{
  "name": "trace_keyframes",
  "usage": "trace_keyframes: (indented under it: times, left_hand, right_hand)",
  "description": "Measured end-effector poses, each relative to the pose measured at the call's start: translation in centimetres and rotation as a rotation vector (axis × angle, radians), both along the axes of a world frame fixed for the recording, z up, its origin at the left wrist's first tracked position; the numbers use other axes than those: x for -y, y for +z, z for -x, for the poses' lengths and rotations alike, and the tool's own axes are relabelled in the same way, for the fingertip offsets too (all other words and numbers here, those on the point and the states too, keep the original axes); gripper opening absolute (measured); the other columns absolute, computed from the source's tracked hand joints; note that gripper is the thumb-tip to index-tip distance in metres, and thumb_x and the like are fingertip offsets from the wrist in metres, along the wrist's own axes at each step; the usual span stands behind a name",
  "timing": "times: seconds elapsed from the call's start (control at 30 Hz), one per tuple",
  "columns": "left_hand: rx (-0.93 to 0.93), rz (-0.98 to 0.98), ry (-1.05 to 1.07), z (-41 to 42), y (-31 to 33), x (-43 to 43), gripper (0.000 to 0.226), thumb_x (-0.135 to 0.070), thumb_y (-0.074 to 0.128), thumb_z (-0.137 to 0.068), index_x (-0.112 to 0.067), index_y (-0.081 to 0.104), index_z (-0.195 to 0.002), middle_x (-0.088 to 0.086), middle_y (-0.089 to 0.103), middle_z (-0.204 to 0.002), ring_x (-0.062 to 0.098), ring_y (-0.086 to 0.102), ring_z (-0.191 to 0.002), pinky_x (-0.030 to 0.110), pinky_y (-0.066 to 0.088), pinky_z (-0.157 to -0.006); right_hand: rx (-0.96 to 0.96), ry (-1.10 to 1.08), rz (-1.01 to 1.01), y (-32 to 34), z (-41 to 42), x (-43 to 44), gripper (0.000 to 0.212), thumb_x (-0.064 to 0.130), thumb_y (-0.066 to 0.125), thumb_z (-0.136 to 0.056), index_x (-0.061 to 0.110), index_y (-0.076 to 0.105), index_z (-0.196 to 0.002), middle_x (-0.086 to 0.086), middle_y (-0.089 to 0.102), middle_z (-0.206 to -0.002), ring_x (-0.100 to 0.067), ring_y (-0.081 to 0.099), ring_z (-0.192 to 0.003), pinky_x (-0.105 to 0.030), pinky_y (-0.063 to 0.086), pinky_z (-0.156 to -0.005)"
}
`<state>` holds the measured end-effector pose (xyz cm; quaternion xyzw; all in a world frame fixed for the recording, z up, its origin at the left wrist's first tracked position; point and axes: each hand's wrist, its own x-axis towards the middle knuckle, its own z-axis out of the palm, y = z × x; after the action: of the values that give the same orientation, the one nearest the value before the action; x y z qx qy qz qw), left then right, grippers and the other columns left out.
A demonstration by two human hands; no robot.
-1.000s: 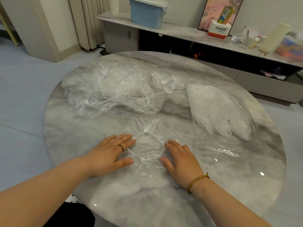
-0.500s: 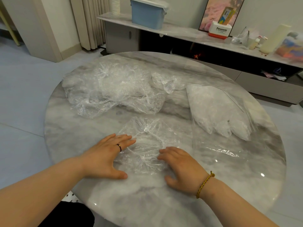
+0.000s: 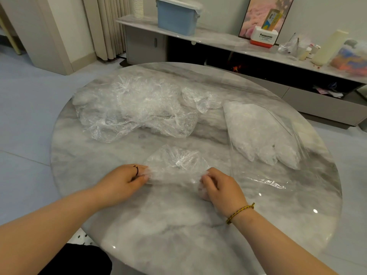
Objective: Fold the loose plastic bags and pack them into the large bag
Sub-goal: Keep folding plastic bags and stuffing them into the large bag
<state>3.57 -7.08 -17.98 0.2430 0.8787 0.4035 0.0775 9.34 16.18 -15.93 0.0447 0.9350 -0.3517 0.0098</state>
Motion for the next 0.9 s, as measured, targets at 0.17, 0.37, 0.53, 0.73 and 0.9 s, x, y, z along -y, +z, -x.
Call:
trace_keyframes:
  times: [0.17,0.37,0.53,0.73,0.9]
  left_hand:
    - [0.203,-0.039,0.156,0.2,0.3,0.2,0.033,-0.009,0.049,-0.092,-0.016,0.058,-0.061,-0.014,0.061,-0.052,-0.008,0.056,-0.057,0.009,0.04,-0.062]
    - [0.127,0.061,0.35,-0.2,1.0,-0.8,0.04,-0.027,0.047,-0.094,-0.01,0.042,-0.058,-0.004,0.039,-0.046,0.019,0.046,-0.052,0.03,0.035,-0.057]
    - [0.063,0.334,0.428,-0.5,2.8,-1.4,0.022,-0.042,0.047,-0.091,-0.025,0.044,-0.079,-0.004,0.051,-0.062,0.014,0.052,-0.064,0.023,0.033,-0.054]
    - [-0.703,0.243,0.142,-0.9,2.0,-1.9,0.034,-0.036,0.044,-0.078,-0.016,0.054,-0.104,0.005,0.064,-0.085,0.022,0.053,-0.088,0.031,0.03,-0.085]
    - [-0.645,0.502,-0.224,-2.2,-0.1,-4.3,0.043,-0.034,0.033,-0.086,-0.02,0.072,-0.1,-0.001,0.07,-0.105,0.015,0.055,-0.107,0.032,0.031,-0.093]
  right_hand:
    - [0.143,-0.144,0.187,0.4,0.0,0.4,0.032,0.02,0.042,-0.096,0.016,0.042,-0.064,0.001,0.054,-0.061,-0.008,0.057,-0.052,-0.03,0.05,-0.064]
    - [0.246,-0.117,0.021,0.1,0.7,1.2,0.033,0.026,0.032,-0.098,0.016,0.04,-0.068,-0.001,0.055,-0.056,-0.015,0.052,-0.042,-0.034,0.052,-0.065]
    - [0.311,-0.08,-0.187,0.0,1.3,1.8,0.038,0.028,0.027,-0.1,0.019,0.034,-0.064,0.002,0.047,-0.059,-0.021,0.051,-0.061,-0.028,0.042,-0.062]
    - [0.388,-0.104,-0.247,-0.3,2.1,2.0,0.038,0.024,0.031,-0.098,0.014,0.033,-0.061,0.0,0.041,-0.059,-0.021,0.044,-0.06,-0.023,0.031,-0.049]
    - [0.355,-0.147,-0.128,0.1,1.9,2.3,0.013,0.024,0.036,-0.096,0.013,0.041,-0.093,-0.008,0.059,-0.084,-0.025,0.054,-0.069,-0.032,0.048,-0.064]
